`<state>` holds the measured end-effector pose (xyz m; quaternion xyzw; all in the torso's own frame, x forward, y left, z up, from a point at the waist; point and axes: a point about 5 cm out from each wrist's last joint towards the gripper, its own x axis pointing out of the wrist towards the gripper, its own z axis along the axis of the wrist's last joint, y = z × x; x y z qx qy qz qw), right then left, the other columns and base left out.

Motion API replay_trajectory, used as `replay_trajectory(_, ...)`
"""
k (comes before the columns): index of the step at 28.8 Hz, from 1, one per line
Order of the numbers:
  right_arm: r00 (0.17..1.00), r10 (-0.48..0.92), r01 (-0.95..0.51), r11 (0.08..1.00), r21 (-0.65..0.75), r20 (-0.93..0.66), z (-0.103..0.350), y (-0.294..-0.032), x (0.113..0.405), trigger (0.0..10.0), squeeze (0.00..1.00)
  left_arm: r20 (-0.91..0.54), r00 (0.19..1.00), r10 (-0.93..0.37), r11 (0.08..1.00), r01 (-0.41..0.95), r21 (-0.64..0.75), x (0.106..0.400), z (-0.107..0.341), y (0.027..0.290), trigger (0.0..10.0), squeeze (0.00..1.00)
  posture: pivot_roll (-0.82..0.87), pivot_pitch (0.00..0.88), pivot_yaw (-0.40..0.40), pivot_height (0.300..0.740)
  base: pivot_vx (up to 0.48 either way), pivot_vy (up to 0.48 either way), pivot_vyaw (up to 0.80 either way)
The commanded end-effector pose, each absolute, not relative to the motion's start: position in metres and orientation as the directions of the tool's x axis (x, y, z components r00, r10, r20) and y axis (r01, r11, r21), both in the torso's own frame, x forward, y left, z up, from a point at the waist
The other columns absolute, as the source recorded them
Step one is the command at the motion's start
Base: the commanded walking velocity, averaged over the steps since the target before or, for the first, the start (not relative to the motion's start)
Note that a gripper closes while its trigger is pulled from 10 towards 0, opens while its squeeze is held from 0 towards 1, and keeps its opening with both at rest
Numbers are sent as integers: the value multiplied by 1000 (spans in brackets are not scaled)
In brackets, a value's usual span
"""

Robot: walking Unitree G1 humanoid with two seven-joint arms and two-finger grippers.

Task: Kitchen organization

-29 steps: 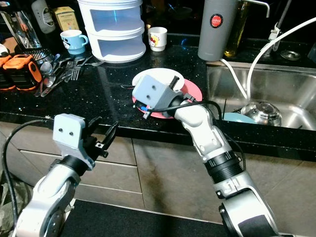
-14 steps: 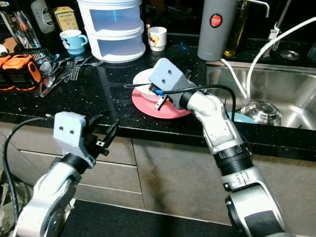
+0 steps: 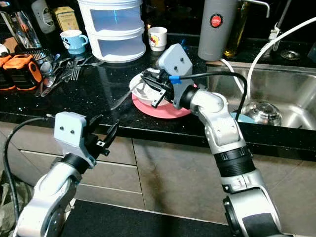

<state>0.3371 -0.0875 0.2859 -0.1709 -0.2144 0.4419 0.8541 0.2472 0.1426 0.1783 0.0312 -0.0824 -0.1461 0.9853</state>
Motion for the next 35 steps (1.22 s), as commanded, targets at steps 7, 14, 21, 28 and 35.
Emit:
replay_trajectory(7,582,794,-586,559,-587,175,292,-92,341,0,0,139,946,-292,956,282,86,247,175,142,10000,0,111,0,4,740,0,0,0)
replay_trajectory(14,618,735,-523,649,-553,279,307,-97,345,0,0,142,948,-286,958,276,82,247,175,142,10000,0,110,0,1,740,0,0,0)
replay_trajectory(21,588,579,-522,805,-281,565,341,-112,343,0,0,148,948,-283,959,275,73,248,175,141,10000,0,107,0,1,740,0,0,0)
replay_trajectory(28,551,472,-648,762,-5,688,347,-123,338,4235,0,157,946,-282,959,276,59,250,177,141,10000,0,100,0,6,740,0,0,0)
replay_trajectory(35,697,351,-551,820,155,626,334,-139,354,10000,0,168,941,-294,956,290,46,253,179,137,10000,0,94,0,7,740,0,0,-343)
